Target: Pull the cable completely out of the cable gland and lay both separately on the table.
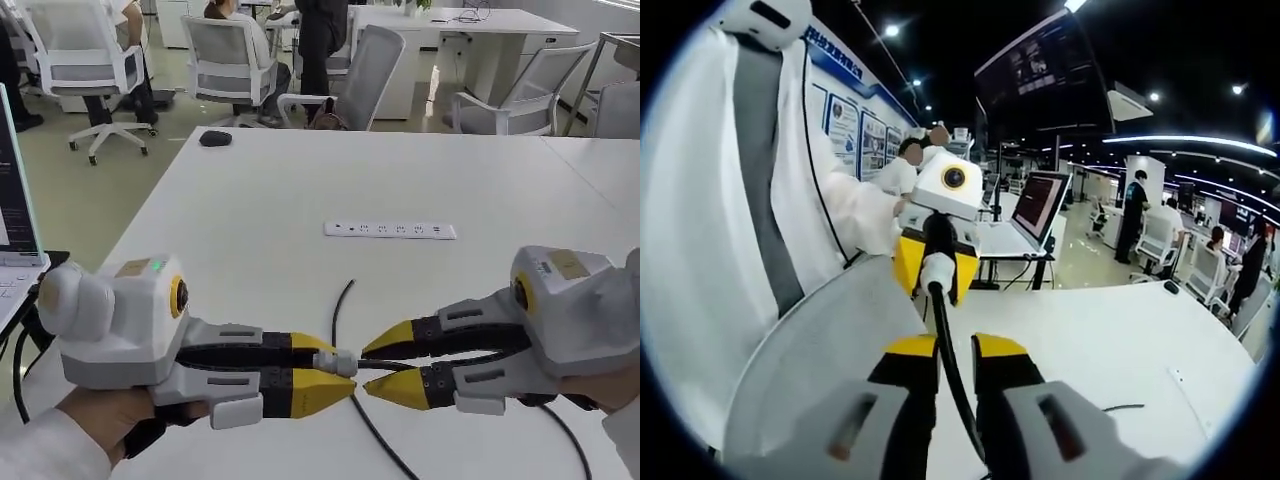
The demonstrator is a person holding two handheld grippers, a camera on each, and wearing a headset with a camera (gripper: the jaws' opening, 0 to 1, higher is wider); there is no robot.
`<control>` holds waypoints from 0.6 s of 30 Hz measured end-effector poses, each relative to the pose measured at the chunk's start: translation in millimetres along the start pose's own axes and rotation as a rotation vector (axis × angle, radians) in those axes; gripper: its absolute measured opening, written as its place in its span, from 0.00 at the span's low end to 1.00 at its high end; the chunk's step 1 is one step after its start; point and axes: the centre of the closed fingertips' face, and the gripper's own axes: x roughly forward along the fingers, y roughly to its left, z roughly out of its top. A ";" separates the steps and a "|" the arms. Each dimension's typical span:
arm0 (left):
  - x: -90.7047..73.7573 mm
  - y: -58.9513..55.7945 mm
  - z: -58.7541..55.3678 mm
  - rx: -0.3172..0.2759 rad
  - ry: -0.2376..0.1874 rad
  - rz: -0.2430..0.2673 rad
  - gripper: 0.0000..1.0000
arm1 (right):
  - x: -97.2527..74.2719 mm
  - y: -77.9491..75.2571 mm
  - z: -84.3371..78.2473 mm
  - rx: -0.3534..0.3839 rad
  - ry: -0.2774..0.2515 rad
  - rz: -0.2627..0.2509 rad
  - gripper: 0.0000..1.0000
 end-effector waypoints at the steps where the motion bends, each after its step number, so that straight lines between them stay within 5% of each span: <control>1: -0.1 0.4 0.4 0.000 -0.003 0.003 0.17 | 0.4 3.4 0.6 -0.006 -0.002 0.013 0.07; 18: -8.0 -1.7 -3.5 -0.004 -0.032 0.023 0.17 | -4.1 4.5 -3.9 -0.003 0.003 -0.012 0.05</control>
